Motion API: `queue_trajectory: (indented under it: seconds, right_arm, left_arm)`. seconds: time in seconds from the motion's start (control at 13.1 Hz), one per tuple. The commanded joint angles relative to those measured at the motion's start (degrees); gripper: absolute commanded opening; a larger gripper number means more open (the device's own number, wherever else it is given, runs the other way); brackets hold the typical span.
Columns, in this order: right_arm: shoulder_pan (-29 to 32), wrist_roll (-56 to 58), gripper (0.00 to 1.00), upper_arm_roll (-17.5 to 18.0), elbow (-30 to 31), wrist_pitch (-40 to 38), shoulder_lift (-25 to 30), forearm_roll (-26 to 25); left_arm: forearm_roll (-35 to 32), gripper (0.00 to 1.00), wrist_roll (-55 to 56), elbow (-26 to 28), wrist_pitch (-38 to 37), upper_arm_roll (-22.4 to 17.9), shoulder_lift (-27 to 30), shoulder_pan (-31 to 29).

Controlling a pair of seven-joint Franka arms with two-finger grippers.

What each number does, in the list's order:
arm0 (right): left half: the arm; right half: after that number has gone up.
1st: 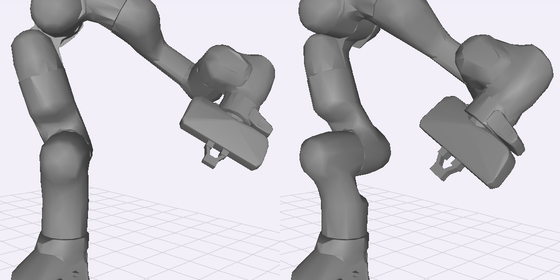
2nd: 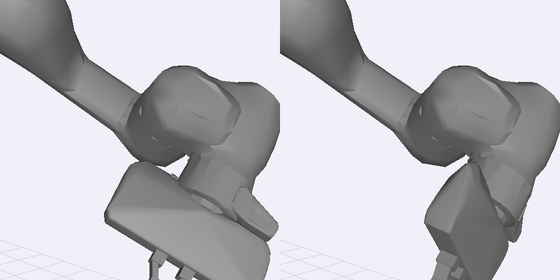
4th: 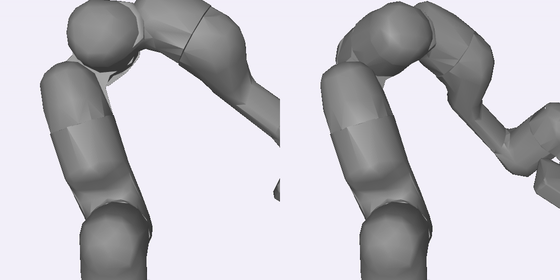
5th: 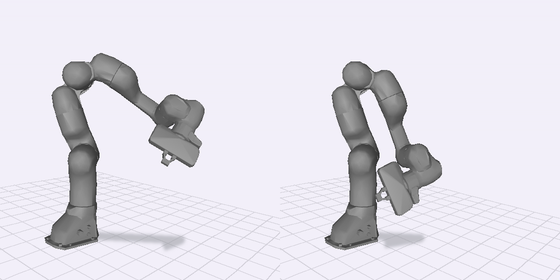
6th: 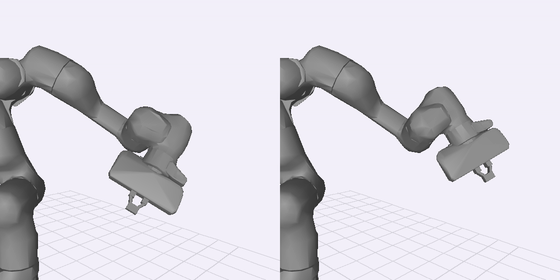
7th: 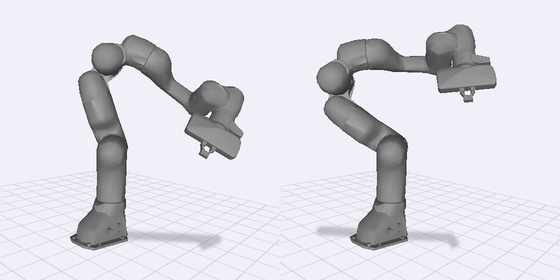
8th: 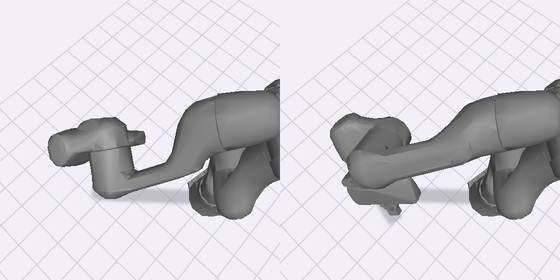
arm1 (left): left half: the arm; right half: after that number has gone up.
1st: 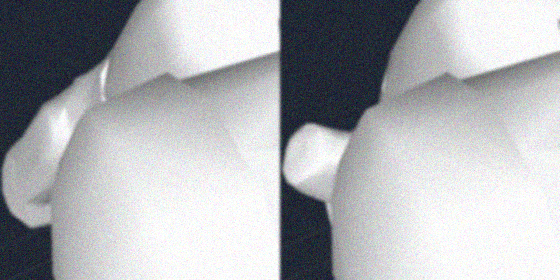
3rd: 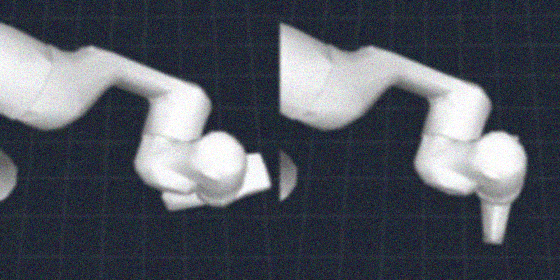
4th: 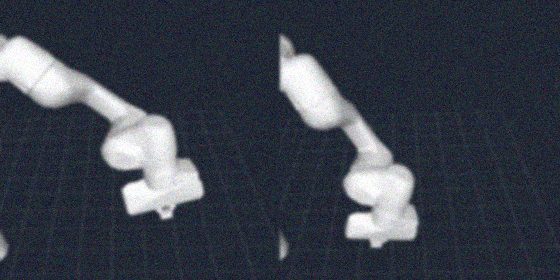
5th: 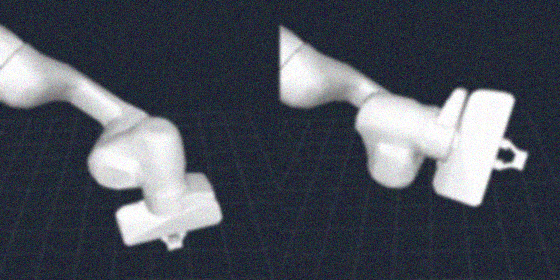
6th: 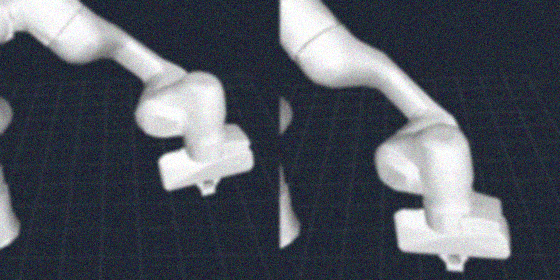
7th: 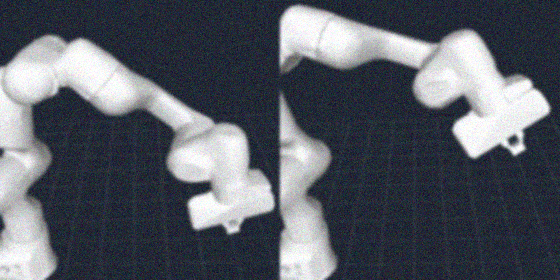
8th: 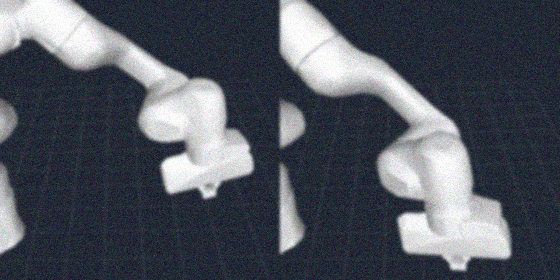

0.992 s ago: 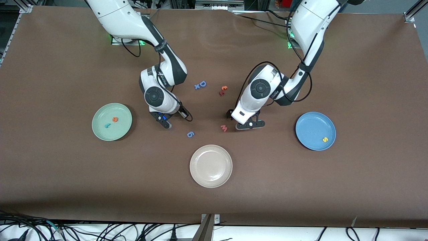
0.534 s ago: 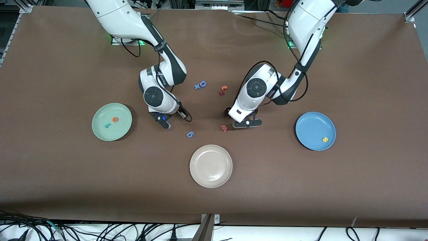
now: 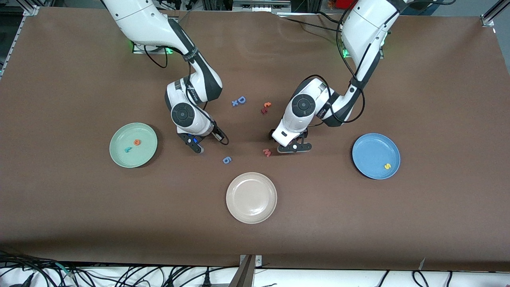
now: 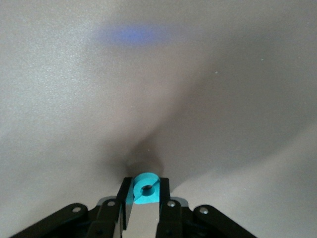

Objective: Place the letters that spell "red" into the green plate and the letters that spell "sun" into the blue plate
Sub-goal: 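Grasp the green u with the left gripper while the right gripper holds the teal letter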

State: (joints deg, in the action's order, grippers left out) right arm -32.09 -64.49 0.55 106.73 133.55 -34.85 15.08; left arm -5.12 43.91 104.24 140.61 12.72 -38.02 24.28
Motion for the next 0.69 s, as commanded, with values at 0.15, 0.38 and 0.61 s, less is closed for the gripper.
queue_trajectory:
  seconds: [0.15, 0.38, 0.61]
  right_arm:
    - [-0.34, -0.55, 0.14, -0.20, 0.59, -1.88, 0.75, 0.13]
    - [-0.34, -0.55, 0.13, -0.20, 0.50, -1.89, 0.75, 0.04]
    - [-0.34, -0.55, 0.12, -0.29, 0.41, -3.82, 1.71, 0.04]
  left_arm:
    - [-3.05, 0.87, 2.32, -0.79, 0.45, -0.51, -0.82, 0.68]
    - [-3.05, 0.66, 3.29, -0.88, 0.37, -0.51, -0.82, 0.68]
    - [-3.05, 0.52, 4.60, -0.88, 0.37, -0.51, -0.82, 0.68]
